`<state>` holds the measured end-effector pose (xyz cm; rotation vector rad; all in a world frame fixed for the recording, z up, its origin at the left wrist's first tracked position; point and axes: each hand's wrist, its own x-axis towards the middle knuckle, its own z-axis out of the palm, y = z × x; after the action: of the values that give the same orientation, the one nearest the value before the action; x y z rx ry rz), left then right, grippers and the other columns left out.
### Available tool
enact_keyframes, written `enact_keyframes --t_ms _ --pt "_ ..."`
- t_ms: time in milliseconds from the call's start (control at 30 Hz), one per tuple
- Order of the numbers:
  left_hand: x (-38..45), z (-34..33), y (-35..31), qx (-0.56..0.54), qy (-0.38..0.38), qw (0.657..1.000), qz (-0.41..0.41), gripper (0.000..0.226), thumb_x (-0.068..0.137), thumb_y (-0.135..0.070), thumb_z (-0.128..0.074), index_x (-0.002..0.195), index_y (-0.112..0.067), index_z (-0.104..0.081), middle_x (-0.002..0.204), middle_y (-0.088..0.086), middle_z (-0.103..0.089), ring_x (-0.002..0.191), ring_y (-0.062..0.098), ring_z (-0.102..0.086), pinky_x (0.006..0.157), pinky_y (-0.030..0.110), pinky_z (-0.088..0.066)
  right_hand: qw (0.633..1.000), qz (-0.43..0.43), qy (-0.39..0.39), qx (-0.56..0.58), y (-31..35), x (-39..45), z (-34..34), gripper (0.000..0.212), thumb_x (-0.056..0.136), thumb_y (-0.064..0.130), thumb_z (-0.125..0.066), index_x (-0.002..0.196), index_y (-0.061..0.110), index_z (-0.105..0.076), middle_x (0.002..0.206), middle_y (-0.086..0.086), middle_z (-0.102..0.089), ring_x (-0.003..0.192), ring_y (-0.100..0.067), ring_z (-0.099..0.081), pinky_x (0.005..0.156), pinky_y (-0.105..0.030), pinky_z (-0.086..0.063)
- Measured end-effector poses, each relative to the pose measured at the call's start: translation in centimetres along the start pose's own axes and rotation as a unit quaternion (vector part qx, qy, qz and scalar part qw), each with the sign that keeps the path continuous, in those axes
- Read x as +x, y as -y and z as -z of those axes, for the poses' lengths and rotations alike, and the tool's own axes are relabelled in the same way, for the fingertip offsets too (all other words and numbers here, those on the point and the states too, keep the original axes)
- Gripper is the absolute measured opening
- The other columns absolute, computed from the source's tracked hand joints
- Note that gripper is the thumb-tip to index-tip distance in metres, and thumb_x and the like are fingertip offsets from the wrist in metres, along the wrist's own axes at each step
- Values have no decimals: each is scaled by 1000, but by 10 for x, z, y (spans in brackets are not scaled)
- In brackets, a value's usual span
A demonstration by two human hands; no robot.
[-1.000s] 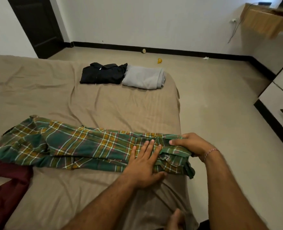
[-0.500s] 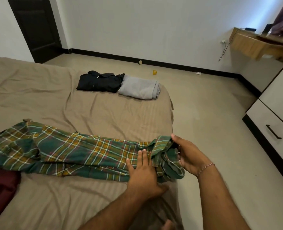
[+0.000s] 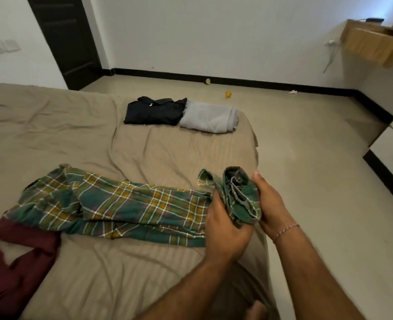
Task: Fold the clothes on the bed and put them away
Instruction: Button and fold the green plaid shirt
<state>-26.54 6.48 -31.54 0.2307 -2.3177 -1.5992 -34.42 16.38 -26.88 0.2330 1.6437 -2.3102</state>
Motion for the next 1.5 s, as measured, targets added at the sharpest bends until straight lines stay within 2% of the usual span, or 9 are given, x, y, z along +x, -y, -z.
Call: enact_keyframes --t_ms 200,333,600,733,867,1067,1233,1333,1500 --pt "-9 6 2 -251 103 962 23 105 92 -19 -73 160 -34 5 164 -9 -26 140 -12 -40 112 16 -40 998 -3 46 36 -17 -9 -19 67 105 56 -36 131 0 -64 127 -25 -69 123 -40 -63 111 -53 -47" --pt "-4 36 12 -370 -6 927 59 106 79 -55 -85 155 -53 -11 165 -6 -34 149 12 -42 122 45 -37 998 28 60 3 -30 -14 -45 69 100 58 -36 133 4 -63 129 -20 -69 126 -38 -63 112 -53 -46" --pt "21 94 26 -293 -126 938 134 78 87 -16 -68 156 -26 -34 153 1 -51 136 16 -55 114 36 -45 986 33 115 -117 -74 6 -112 71 88 88 -34 126 41 -71 138 3 -67 144 -24 -46 125 -56 -24" --pt "3 118 29 -4 -238 970 59 74 82 -19 -60 154 -18 -40 156 -1 -41 146 11 -37 123 30 -29 993 -74 87 -36 -84 7 -123 57 105 63 -35 123 23 -71 130 -8 -70 122 -26 -65 106 -49 -51" --pt "-22 83 16 72 -31 990 -120 71 80 -20 -54 150 -8 -48 157 4 -44 150 14 -35 125 28 -25 999 -6 22 39 -48 17 -106 47 110 43 -37 120 9 -69 122 -10 -72 116 -22 -66 102 -36 -50" --pt "6 55 28 279 67 954 83 89 92 -48 -56 164 -13 -17 173 14 -10 160 27 -5 128 35 -4 980 -40 -122 -153 -54 11 -55 11 93 32 -59 98 23 -62 95 -9 -69 72 -19 -61 60 -33 -52" --pt "18 53 19 282 69 946 142 102 81 -51 -63 164 -15 -15 168 13 -27 156 29 -25 125 43 -29 982 -138 -74 -102 -57 11 -58 35 104 34 -47 85 11 -65 64 -4 -65 43 -14 -49 39 -20 -37" --pt "20 76 18 250 23 958 141 83 84 -31 -69 157 -25 -31 135 11 -64 125 31 -61 104 40 -51 984 -158 -22 -78 -54 13 -60 48 106 41 -40 94 6 -71 71 -5 -71 48 -11 -48 46 -23 -40" --pt "43 120 6 44 28 988 146 51 78 0 -58 122 -25 -67 106 5 -76 101 25 -71 94 45 -58 993 -117 -10 -27 -58 12 -76 37 105 36 -44 94 14 -72 69 1 -68 58 -12 -53 60 -27 -44"
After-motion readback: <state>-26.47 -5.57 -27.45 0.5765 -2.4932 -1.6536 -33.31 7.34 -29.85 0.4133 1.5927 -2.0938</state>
